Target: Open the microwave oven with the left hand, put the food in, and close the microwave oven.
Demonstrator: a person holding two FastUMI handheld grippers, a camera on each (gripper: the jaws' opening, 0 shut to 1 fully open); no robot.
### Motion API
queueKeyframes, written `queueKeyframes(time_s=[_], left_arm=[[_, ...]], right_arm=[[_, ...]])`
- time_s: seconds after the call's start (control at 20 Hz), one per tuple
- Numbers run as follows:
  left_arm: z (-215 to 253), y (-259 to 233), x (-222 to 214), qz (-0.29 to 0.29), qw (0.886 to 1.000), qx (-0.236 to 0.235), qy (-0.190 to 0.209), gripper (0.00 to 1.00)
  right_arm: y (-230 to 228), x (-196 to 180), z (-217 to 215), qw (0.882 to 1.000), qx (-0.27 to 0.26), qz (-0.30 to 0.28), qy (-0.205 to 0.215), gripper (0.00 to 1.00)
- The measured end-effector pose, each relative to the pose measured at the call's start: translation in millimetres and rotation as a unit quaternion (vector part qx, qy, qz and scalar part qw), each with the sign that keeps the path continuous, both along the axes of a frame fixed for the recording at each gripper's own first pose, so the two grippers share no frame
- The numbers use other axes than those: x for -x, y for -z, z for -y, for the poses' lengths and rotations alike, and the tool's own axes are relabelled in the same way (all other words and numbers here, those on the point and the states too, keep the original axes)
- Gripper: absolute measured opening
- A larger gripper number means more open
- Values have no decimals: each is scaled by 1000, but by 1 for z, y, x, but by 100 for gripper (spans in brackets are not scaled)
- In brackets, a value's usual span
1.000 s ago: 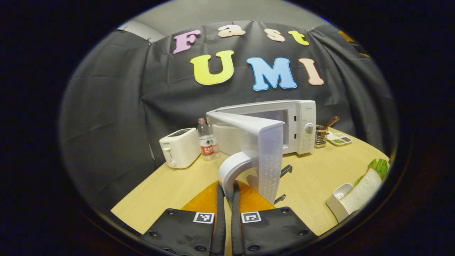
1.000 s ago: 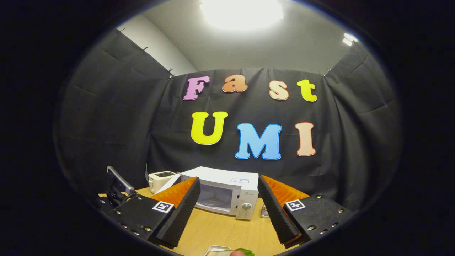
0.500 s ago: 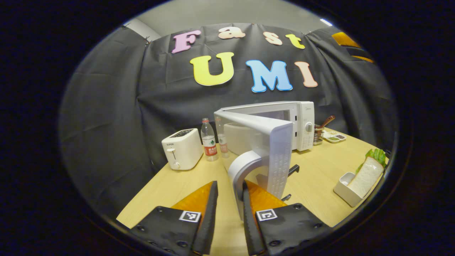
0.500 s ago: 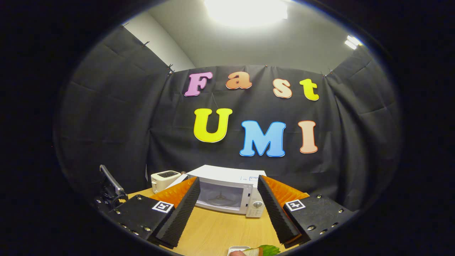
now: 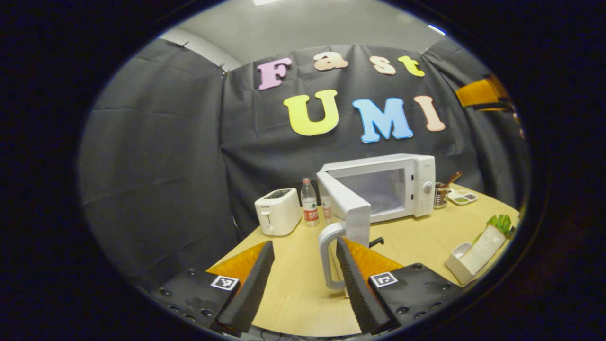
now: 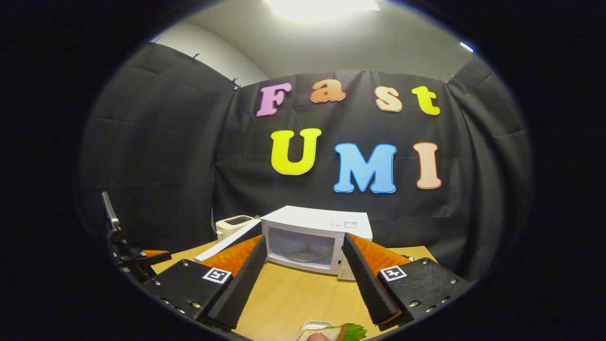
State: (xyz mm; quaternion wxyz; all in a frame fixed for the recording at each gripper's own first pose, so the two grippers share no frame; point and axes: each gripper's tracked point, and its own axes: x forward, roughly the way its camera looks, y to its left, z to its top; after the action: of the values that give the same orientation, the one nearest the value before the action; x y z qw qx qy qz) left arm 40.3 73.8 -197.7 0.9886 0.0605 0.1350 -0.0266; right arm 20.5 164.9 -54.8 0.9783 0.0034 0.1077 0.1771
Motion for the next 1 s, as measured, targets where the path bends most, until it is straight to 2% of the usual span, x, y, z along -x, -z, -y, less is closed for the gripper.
queueKeyframes(time_s=[0.1,0.15,0.2,0.25,0.35,0.4,0.55,0.7,0.75,0.9,1.0], left_arm=[[5,-28,11,19,1000,0,-20,96],[7,-42,15,31,999,0,-29,97],[11,-54,19,39,999,2,-37,93],[13,-67,23,49,998,6,-48,97],[20,-88,31,64,996,18,-66,93],[24,-95,35,68,995,21,-71,97],[42,-122,43,85,993,17,-75,98],[52,-149,55,112,990,7,-84,100],[55,-153,58,116,989,7,-89,96],[64,-153,72,117,987,21,-109,96],[66,-149,81,115,986,27,-117,100]], right_arm=[[21,-2,16,999,3,-39,-9,98],[34,0,22,998,3,-65,-16,99],[47,2,29,996,0,-90,-22,99],[59,6,35,993,-3,-113,-28,99],[80,9,49,987,-4,-154,-33,99],[90,10,55,984,-5,-174,-35,99],[123,18,68,971,-14,-234,-43,99],[159,34,80,949,-28,-309,-50,99],[170,40,83,941,-36,-333,-54,98],[197,62,91,908,-68,-410,-62,98],[213,77,96,886,-86,-452,-60,98]])
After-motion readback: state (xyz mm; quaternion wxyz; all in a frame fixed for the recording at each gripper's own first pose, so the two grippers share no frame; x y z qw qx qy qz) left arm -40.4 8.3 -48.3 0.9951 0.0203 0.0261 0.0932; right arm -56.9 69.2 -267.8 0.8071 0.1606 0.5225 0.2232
